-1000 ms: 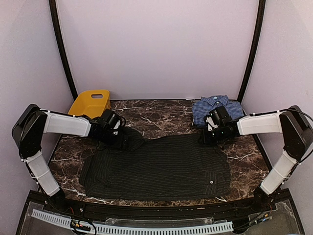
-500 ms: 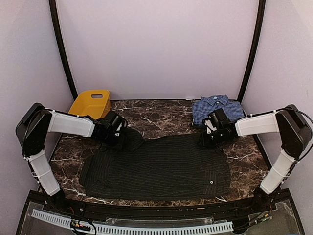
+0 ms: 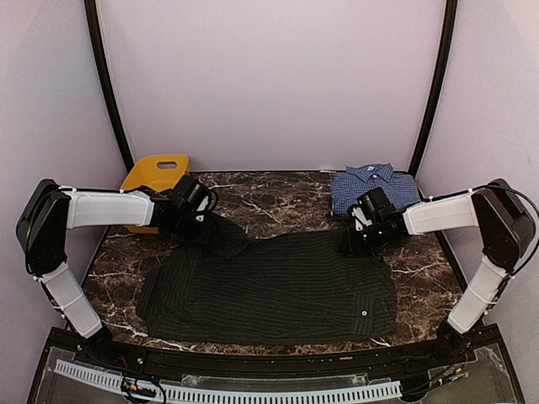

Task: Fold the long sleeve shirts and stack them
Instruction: Pick up the sleeve from the center of the board, then pick up the corner of the shirt from the center of the board.

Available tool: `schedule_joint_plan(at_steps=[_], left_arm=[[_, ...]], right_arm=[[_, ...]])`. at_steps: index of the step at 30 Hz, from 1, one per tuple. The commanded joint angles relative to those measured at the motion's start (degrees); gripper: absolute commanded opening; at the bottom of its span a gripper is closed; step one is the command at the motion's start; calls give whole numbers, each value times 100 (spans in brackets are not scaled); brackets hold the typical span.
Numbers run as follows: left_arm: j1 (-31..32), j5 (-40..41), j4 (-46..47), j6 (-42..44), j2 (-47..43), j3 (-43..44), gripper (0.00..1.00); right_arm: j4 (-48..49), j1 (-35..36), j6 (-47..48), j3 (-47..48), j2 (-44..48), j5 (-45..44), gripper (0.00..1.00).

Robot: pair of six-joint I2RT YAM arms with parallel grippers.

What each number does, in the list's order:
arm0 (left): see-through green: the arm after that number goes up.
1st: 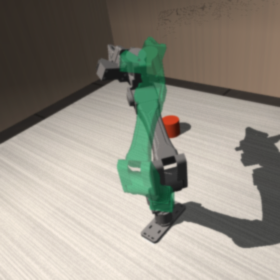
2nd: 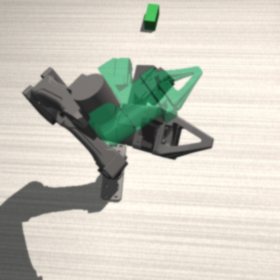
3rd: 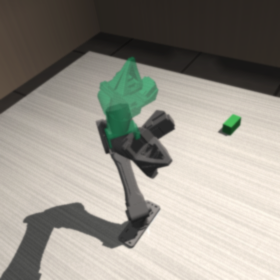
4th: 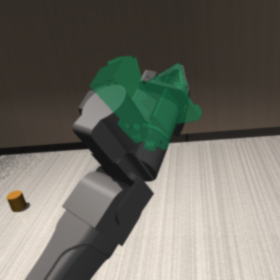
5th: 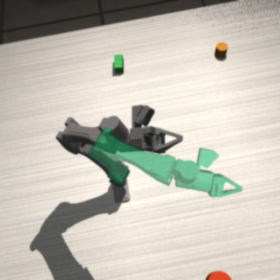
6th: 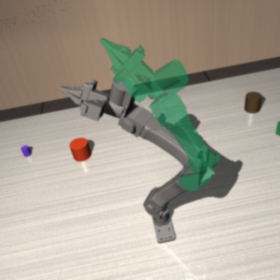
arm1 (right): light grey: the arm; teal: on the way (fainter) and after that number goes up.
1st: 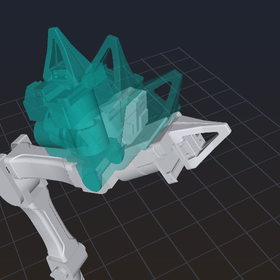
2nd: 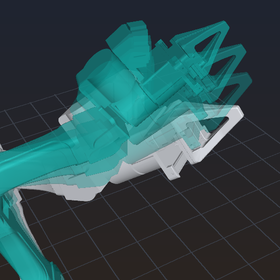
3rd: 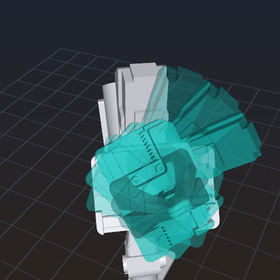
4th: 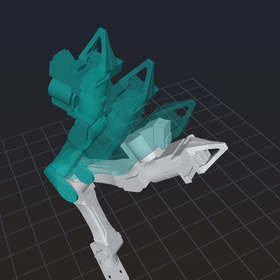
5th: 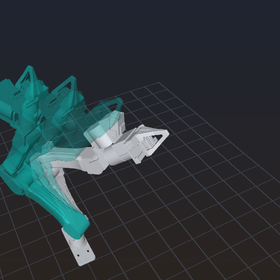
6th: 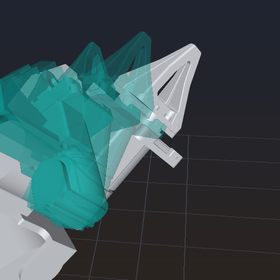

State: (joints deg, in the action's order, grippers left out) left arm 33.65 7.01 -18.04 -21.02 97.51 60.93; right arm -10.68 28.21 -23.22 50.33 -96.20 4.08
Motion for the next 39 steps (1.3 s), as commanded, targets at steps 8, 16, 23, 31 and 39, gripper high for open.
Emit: schedule_joint_plan(at_steps=[8, 16, 23, 31, 39], left_arm=[[28, -421, -1845, 743, -1744, 1210, 0], [36, -681, -2813, 554, -3057, 1233, 0], [36, -1409, -2881, 540, -4333, 1553, 0], [36, -1884, -2707, 604, -4934, 1398, 0], [36, -2268, -2535, 582, -5426, 1301, 0]], right_arm=[[-435, 71, 187, 210, 416, -366, 43], [-913, 70, 519, 609, 695, -830, 43], [-1084, 66, 800, 886, 652, -1310, 44], [-914, 70, 1337, 1173, 453, -1309, 48], [-500, 78, 2204, 1239, 204, 79, 61]])
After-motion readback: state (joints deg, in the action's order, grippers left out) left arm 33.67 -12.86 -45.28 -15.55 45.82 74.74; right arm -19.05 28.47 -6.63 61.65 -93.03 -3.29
